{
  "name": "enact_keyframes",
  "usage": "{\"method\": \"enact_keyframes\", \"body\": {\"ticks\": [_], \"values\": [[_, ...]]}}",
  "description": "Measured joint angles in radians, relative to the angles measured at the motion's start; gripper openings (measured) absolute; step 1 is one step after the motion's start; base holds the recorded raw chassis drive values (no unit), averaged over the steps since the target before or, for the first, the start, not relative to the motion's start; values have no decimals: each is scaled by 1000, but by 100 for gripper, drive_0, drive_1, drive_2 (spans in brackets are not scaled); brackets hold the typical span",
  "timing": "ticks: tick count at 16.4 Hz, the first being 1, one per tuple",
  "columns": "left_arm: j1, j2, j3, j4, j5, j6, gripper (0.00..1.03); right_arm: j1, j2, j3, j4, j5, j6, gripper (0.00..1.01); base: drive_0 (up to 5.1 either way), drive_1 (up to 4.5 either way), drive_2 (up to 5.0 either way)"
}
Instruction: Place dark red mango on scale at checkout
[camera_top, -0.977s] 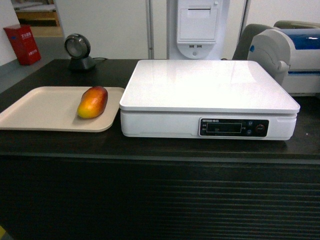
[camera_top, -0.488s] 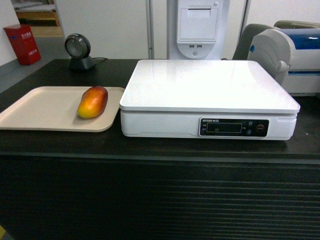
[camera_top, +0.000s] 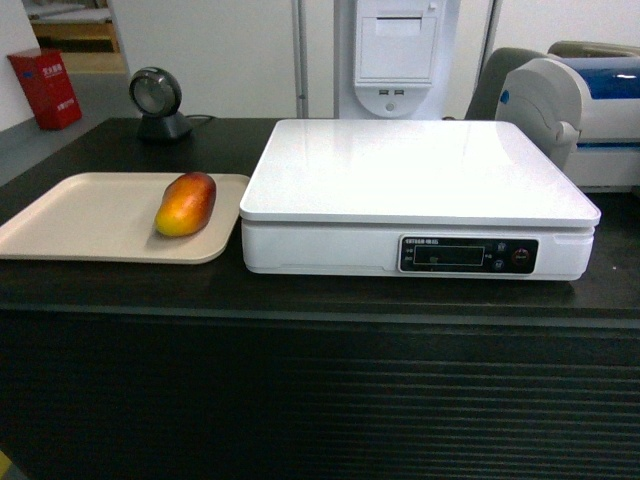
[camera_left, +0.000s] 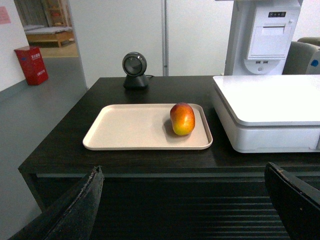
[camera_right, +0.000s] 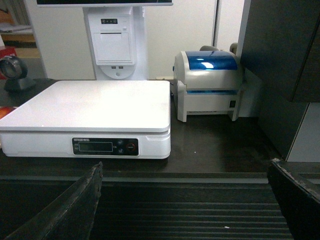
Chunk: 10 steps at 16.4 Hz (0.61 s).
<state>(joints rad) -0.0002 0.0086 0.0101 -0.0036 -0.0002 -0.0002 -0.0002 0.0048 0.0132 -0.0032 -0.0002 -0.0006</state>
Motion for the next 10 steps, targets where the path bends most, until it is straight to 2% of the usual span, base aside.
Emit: {"method": "enact_keyframes", "body": {"ticks": [3, 4, 5, 6, 7, 10], "values": [[0, 0, 0, 0, 0, 0, 98, 0, 0, 0, 0, 0, 0, 98, 0, 0, 0], [-18, 10, 1, -4, -49, -16, 98, 0, 0, 0, 0, 0, 0, 98, 0, 0, 0], [-44, 66, 4, 48, -146, -61, 98, 0, 0, 0, 0, 0, 0, 98, 0, 0, 0], [-30, 134, 12, 102, -159, -89, 98, 0, 0, 0, 0, -1, 0, 98, 0, 0, 0], [23, 263, 25, 220, -140, -111, 98, 0, 0, 0, 0, 0, 0, 98, 0, 0, 0], [119, 605, 80, 535, 8, -124, 98, 0, 0, 0, 0, 0, 0, 98, 0, 0, 0]]}}
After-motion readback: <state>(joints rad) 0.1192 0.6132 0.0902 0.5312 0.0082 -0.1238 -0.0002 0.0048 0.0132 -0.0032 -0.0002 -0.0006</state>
